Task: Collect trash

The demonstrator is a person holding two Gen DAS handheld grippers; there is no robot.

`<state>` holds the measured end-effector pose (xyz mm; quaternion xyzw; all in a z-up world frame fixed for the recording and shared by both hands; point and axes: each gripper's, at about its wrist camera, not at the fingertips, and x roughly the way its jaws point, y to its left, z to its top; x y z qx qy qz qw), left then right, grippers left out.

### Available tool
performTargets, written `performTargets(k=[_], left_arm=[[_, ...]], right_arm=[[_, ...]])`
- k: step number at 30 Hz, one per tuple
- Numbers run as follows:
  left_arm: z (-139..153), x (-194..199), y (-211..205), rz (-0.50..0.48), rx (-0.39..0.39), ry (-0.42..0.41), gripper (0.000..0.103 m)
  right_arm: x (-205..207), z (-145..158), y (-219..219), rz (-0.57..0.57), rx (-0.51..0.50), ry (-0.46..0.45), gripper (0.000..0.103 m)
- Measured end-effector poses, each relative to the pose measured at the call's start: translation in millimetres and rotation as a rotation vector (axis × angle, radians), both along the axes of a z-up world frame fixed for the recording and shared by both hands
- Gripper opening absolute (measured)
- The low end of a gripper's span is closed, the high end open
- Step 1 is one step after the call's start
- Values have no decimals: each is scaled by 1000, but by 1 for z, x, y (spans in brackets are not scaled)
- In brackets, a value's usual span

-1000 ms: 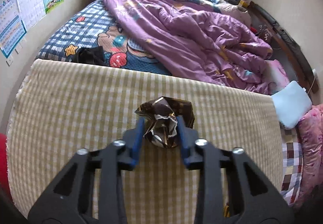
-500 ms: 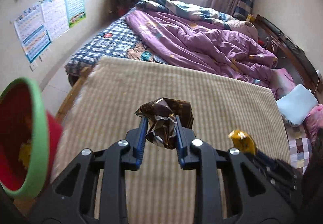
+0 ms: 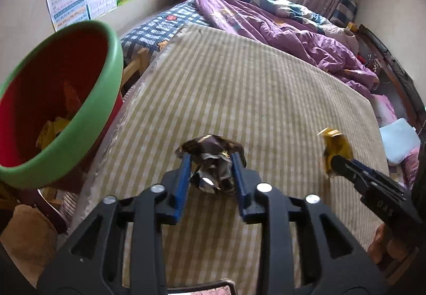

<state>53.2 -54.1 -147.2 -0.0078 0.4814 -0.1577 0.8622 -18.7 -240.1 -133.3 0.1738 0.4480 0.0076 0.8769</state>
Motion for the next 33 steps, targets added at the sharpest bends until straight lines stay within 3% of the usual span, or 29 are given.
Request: performTargets(k=[1, 2, 8, 11, 21, 24, 28, 33], left_arm=[[1, -1, 1, -1, -8, -9, 46], [3, -2, 3, -1, -15, -20, 53], [7, -7, 9, 27, -18, -72, 73], [6, -9, 6, 21, -11, -90, 76], [-16, -5, 7, 7, -25, 35, 76], [-18, -4, 9, 1, -26, 47, 63], [-18, -4, 9, -10, -35, 50, 53], [-18, -6, 14, -13, -40, 41, 52]], right_arm=[[-2, 0, 1, 1, 1, 0, 55], [-4, 1, 2, 2, -1, -4, 60], [-8, 16, 8, 35, -40, -61, 82], [-10, 21, 8, 44, -52, -85, 89], [-7, 15, -9, -54, -19, -45, 89], [-3, 13, -8, -56, -17, -31, 88], [4, 10, -6, -48, -15, -23, 79], [13, -2, -8, -66, -2, 13, 48]])
